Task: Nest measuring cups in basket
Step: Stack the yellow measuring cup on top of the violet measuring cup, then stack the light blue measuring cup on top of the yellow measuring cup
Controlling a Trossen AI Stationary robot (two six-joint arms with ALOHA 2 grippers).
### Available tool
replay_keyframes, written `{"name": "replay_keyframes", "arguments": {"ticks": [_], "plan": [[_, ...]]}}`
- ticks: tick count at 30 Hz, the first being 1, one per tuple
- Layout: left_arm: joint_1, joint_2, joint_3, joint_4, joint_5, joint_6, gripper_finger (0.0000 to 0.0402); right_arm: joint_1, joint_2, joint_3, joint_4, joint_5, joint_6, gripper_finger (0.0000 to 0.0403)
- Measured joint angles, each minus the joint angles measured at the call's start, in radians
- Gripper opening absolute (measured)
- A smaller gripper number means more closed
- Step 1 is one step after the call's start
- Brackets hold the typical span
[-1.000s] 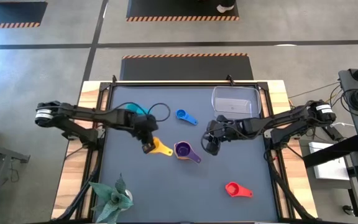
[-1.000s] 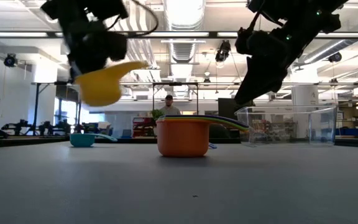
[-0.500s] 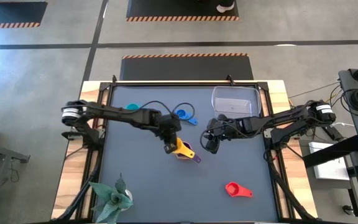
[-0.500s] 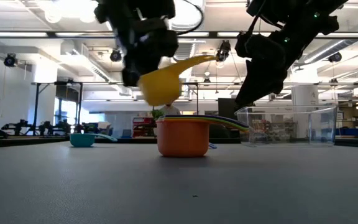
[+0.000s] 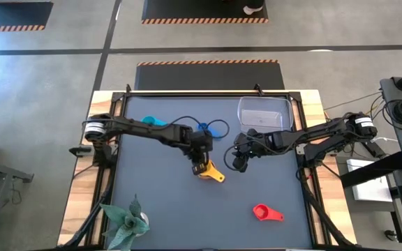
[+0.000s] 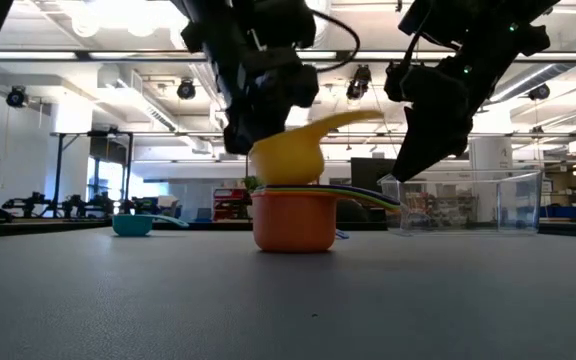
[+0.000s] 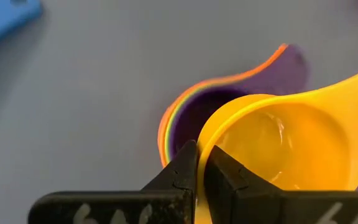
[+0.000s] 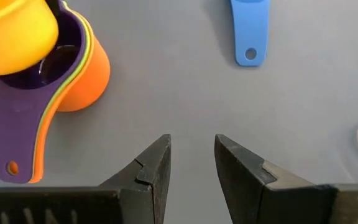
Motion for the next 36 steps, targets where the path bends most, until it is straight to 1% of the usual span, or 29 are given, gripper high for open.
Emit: {"name": "replay_keyframes", "arguments": {"ticks": [3,7,11,19,23,26,30,34,36], "plan": [[0.0,0.002,-0.019,0.005,-0.001,-0.039,0.0,0.0,0.0,0.0,0.0,0.0,-0.006,0.0114],[0.0,0.002,-0.028,0.022,-0.002,-0.046,0.0007,0.0,0.0,0.0,0.0,0.001,-0.013,0.0114],[-0.001,0.002,-0.034,0.048,-0.002,-0.052,0.003,0.0,0.0,0.0,0.001,0.008,-0.021,0.0114],[-0.001,-0.002,-0.035,0.056,-0.002,-0.044,0.0088,0.0,0.0,0.0,0.001,0.008,-0.022,0.0114],[0.0,-0.032,-0.008,-0.04,-0.008,-0.019,0.0108,0.0,0.0,0.0,0.001,0.005,-0.023,0.0114],[0.002,-0.089,-0.005,-0.108,-0.085,0.007,0.0111,0.0,0.0,0.0,0.001,0.002,-0.024,0.0114],[0.021,-0.186,-0.025,-0.153,-0.229,0.057,0.0112,0.0,0.0,0.0,0.002,0.001,-0.027,0.0114],[0.064,-0.284,-0.086,-0.17,-0.366,0.079,0.0112,0.0,0.0,0.0,0.004,0.0,-0.027,0.0114],[0.092,-0.333,-0.136,-0.172,-0.412,0.08,0.0112,0.0,0.0,0.0,0.005,0.0,-0.021,0.0114]]}}
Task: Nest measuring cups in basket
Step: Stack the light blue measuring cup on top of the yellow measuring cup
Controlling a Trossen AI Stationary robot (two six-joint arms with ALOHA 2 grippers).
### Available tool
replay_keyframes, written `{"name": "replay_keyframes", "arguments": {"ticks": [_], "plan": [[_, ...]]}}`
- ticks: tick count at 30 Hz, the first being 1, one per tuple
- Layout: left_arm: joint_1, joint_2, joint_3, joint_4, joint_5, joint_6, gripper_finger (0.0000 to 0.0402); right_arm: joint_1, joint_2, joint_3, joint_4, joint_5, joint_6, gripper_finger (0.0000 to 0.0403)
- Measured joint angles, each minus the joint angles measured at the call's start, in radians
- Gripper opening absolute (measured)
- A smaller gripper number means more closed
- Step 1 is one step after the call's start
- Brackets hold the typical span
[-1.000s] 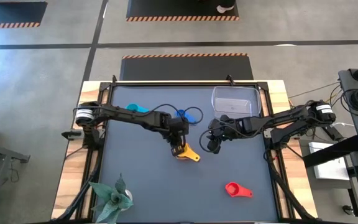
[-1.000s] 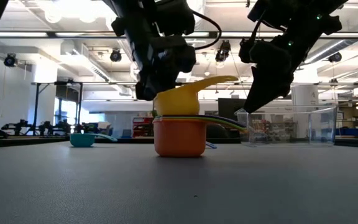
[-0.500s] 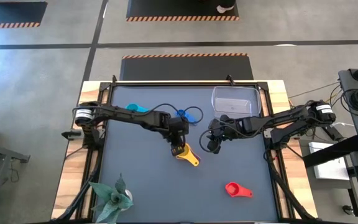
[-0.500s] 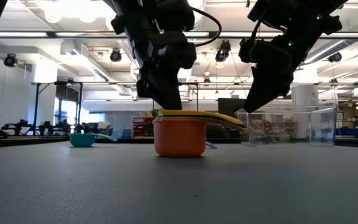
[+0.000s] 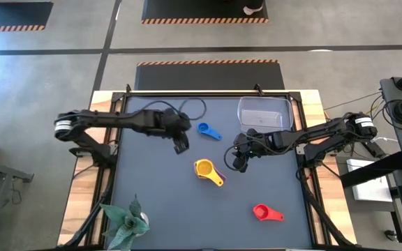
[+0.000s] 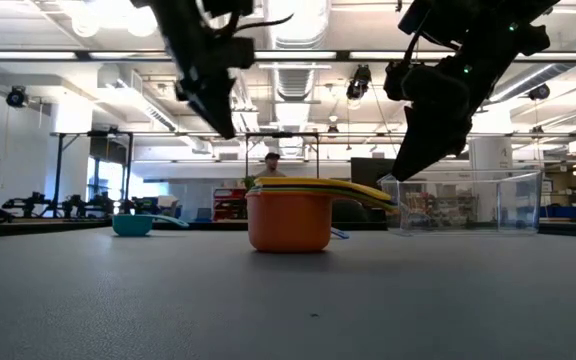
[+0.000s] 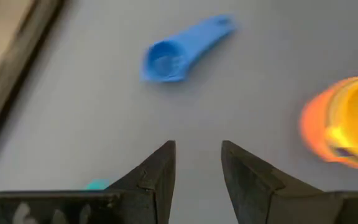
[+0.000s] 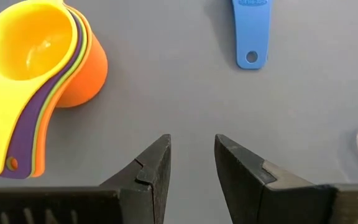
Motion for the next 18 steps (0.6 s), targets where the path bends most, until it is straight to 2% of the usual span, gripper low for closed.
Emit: {"name": "replay_keyframes", "arguments": {"ticks": [11,18], "plan": [[0.22,-0.27,-0.402,0.036,0.015,-0.029,0.0112,0.0,0.0,0.0,0.0,0.0,0.01,0.0114],[0.316,-0.35,-0.593,0.146,0.016,-0.06,0.0112,0.0,0.0,0.0,0.0,0.0,0.013,0.0114]]}}
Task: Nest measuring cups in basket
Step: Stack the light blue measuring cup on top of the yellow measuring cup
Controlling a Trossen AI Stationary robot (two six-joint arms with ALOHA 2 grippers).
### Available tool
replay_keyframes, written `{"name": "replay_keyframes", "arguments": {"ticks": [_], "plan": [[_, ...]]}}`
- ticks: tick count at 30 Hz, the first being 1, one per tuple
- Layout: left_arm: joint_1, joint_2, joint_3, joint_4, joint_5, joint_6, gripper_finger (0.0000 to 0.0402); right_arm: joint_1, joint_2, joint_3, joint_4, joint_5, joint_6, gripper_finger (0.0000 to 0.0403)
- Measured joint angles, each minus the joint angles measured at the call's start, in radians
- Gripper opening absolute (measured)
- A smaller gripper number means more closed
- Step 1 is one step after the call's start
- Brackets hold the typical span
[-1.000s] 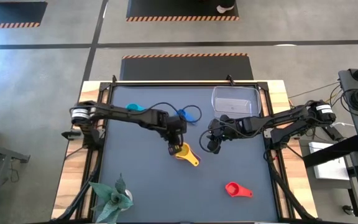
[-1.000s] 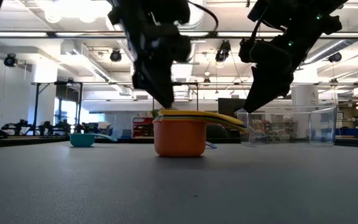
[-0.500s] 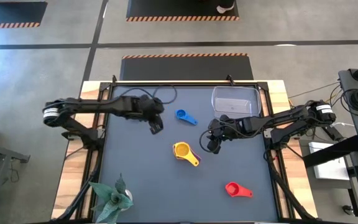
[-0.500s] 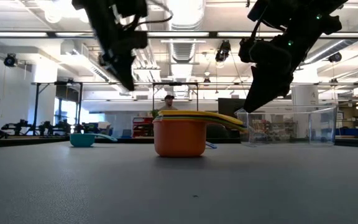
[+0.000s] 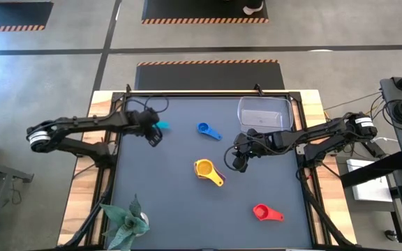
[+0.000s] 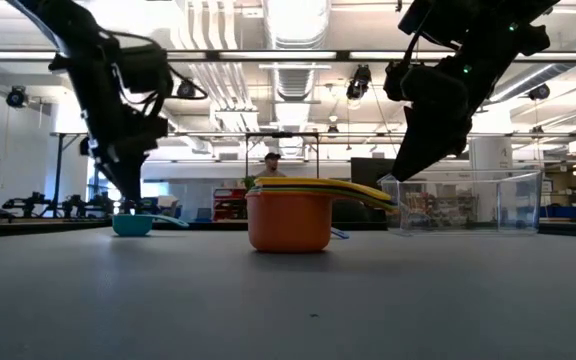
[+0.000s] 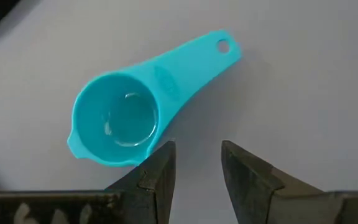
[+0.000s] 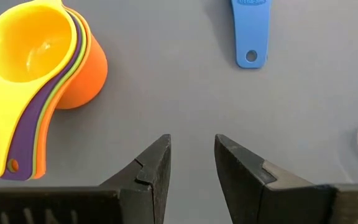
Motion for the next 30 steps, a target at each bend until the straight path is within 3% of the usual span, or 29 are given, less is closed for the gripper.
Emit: {"name": "replay_keyframes", "arguments": {"ticks": [5,14,18,25,30], "plan": [[0.01,0.021,-0.023,0.015,-0.05,0.024,0.0123,0.0,0.0,0.0,0.001,0.0,0.001,0.0114],[0.051,0.147,0.014,0.016,-0.053,0.103,0.022,0.0,0.0,0.0,0.033,0.0,0.011,0.0114],[0.08,0.225,0.032,0.035,-0.053,0.122,0.0237,0.0,0.0,0.0,0.045,0.0,0.034,0.0114],[0.103,0.355,0.093,0.028,-0.005,0.155,0.0208,0.0,0.0,0.0,0.046,0.0,0.051,0.0114],[0.102,0.402,0.163,-0.042,0.018,0.172,0.0105,0.0,0.0,0.0,0.045,0.0,0.061,0.0114]]}}
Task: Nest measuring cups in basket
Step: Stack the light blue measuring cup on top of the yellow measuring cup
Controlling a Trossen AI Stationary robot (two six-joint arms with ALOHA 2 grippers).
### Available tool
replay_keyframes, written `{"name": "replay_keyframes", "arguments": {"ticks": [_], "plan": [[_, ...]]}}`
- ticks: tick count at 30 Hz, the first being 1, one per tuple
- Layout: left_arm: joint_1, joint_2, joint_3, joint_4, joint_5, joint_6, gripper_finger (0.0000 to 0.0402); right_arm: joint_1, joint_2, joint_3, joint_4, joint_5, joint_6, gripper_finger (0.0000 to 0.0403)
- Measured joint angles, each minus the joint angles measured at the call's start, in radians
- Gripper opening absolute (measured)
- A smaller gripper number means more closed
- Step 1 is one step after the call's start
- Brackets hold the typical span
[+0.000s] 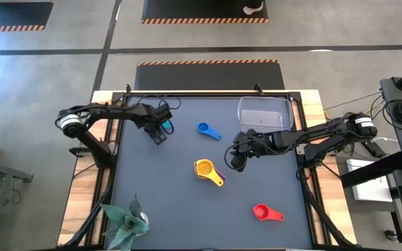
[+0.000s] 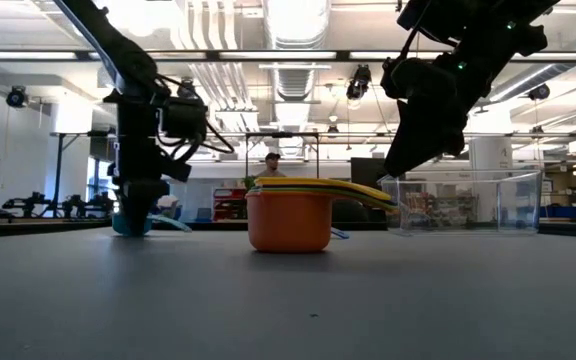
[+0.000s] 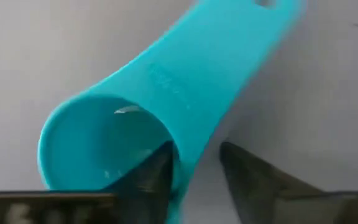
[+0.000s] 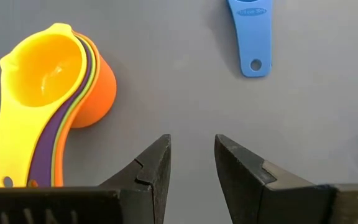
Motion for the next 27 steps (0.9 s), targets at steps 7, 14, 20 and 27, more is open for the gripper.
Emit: {"name": "replay_keyframes", "arguments": {"ticks": [7,14,20,27], "plan": [[-0.005,-0.023,0.097,-0.102,0.009,0.008,0.0009,0.0,0.0,0.0,0.0,0.0,-0.001,0.0114],[-0.124,-0.12,0.22,-0.143,0.104,-0.115,0.0002,0.0,0.0,0.0,0.001,0.0,-0.013,0.0114],[-0.402,-0.164,0.329,-0.021,0.106,-0.019,0.0001,0.0,0.0,0.0,0.004,0.008,-0.069,0.0114],[-0.635,-0.099,0.372,0.146,0.066,-0.076,0.0001,-0.006,0.0,0.0,0.009,0.006,-0.057,0.0114]]}}
